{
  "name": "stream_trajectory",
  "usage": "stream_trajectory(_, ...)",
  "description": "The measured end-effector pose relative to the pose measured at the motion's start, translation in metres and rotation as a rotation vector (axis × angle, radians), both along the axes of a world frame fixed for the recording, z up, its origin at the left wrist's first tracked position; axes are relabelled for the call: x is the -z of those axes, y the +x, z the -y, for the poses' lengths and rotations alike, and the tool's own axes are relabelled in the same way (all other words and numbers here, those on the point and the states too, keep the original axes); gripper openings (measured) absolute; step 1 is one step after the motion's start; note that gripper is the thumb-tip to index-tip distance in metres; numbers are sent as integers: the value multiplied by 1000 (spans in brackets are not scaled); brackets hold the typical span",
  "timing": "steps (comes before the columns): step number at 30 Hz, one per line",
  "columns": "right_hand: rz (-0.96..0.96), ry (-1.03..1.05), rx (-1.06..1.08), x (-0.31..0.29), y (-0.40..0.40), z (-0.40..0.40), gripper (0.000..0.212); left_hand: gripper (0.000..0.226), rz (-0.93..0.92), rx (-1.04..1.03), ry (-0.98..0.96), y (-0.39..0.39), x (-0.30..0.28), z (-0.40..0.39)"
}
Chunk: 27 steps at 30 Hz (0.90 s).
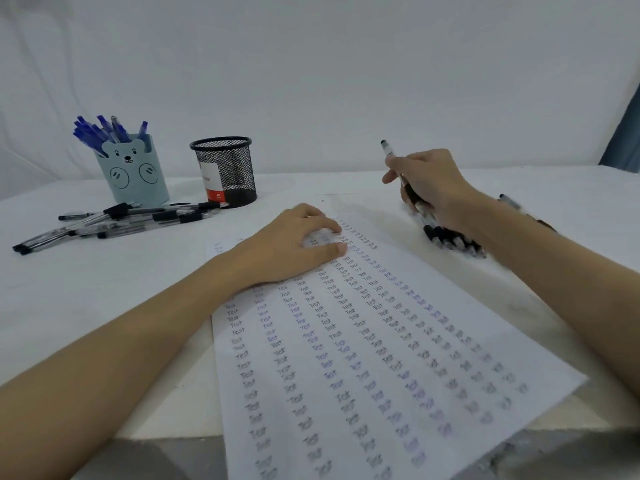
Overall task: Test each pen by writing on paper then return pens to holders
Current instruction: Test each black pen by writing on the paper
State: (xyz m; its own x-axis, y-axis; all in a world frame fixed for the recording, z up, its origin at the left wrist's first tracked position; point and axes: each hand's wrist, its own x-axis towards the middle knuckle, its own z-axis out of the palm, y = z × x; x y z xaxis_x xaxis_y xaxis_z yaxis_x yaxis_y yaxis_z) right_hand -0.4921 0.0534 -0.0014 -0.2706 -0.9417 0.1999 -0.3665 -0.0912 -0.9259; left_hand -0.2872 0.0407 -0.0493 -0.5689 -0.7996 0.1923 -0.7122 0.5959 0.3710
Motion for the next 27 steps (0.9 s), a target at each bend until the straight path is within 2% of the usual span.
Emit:
stream_trajectory(4,-180,74,47,-13,-27,-8,24,44,-12,-61,-139,-7,1,-4)
stream_trajectory(7,-297,122,113,-15,-50,-18,21,44,-36,-11,-4,-7,-2,-8)
stream_trajectory(9,-384,157,139,-16,-64,-25,17,45,16,54,49,-6,-1,-8)
stream_trajectory(11,-467,170,188,-16,-75,-30,16,44,21,111,66,-7,1,-7)
stream_trajectory(15,-577,174,246,-7,-84,-27,30,44,-33,145,99,-4,2,-3)
stream_trajectory(19,-690,181,261,1,-79,-22,24,46,-38,127,79,-3,2,-3)
stream_trajectory(24,-676,92,326,-7,-76,-20,22,44,-94,118,35,2,-1,-5)
stream_trajectory(27,-660,13,254,-31,-56,-20,20,34,-102,59,-5,18,-9,-4)
